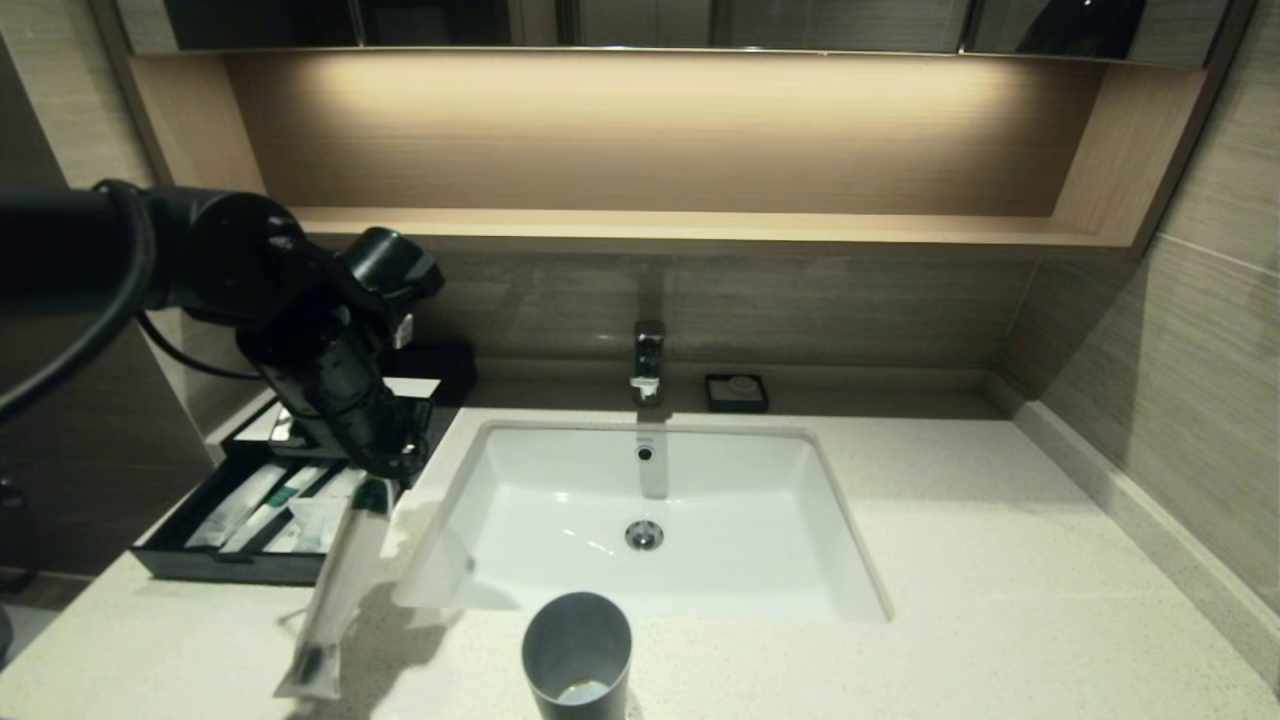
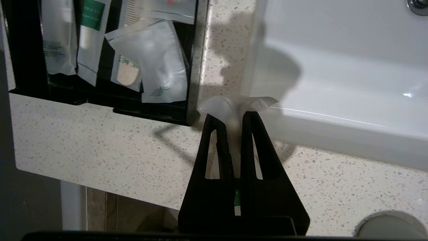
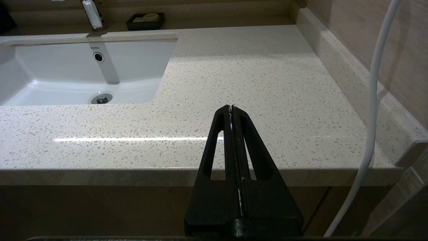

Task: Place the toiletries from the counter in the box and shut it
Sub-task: Pick up the bathroom toiletry, then place the bathroom toiletry into the drawer

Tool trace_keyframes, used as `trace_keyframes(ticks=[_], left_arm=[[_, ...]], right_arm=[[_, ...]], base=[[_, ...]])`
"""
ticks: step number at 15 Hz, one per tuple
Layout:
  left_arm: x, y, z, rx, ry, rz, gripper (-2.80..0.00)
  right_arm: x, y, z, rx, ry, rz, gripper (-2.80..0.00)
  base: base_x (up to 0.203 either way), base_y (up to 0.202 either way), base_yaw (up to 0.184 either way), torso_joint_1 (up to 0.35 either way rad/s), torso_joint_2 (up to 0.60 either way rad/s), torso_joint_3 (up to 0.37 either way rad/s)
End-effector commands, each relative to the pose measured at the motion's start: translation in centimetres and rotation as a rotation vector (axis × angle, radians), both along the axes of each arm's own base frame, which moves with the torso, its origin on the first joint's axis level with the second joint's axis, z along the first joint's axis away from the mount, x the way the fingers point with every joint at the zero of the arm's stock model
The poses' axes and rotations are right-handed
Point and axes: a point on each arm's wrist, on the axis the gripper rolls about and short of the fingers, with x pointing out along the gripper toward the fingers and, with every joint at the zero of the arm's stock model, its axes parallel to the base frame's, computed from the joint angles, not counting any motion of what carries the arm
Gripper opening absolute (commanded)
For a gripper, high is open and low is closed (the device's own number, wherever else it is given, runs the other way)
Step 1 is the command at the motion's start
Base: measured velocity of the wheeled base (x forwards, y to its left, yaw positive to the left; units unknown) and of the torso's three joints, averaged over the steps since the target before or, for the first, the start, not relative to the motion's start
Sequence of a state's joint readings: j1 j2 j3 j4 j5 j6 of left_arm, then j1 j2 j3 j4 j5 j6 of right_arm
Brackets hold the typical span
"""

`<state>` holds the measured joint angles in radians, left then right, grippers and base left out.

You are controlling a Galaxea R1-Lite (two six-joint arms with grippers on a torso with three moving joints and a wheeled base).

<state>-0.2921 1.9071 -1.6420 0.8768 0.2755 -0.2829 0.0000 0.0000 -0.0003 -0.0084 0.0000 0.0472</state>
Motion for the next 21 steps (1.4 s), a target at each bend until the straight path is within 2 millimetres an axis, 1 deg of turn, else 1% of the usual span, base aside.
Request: trace_keyframes(ticks=[1, 5, 7, 11, 17, 19, 21], left_arm=[[-0.4, 2.2, 0.9, 0.003, -0.015, 0.052, -2.8], [0.2, 5.7, 1.0, 0.035, -0.016, 0.099, -2.8], [0.6, 6.9, 0.8, 0.056, -0.013, 0.092, -2.8], [2.2, 8.8, 0.4, 0.075, -0.062, 0.105, -2.8], [3.9, 11.7, -1.5, 0.096, -0.052, 0.159, -2.8], [4.3, 12.4, -1.8, 0.115, -0.048, 0.147, -2.8], [4.7, 12.5, -2.2, 0.131, -0.043, 0.128, -2.8]], right_arm=[[0.0, 0.0, 0.0, 0.0, 0.002, 0.002, -2.8], [0.0, 0.0, 0.0, 0.0, 0.001, 0.0, -2.8], [0.0, 0.0, 0.0, 0.0, 0.001, 0.001, -2.8], [0.0, 0.0, 0.0, 0.0, 0.001, 0.002, -2.8], [0.0, 0.0, 0.0, 0.0, 0.001, 0.002, -2.8], [0.0, 0.0, 0.0, 0.0, 0.0, 0.001, -2.8], [0.0, 0.0, 0.0, 0.0, 0.001, 0.002, -2.8]], base=[[0.0, 0.0, 0.0, 0.0, 0.0, 0.0], [0.0, 0.0, 0.0, 0.0, 0.0, 0.0], [0.0, 0.0, 0.0, 0.0, 0.0, 0.0], [0.0, 0.0, 0.0, 0.0, 0.0, 0.0], [0.0, 0.0, 0.0, 0.0, 0.0, 0.0], [0.0, 0.0, 0.0, 0.0, 0.0, 0.0], [0.0, 0.0, 0.0, 0.0, 0.0, 0.0]])
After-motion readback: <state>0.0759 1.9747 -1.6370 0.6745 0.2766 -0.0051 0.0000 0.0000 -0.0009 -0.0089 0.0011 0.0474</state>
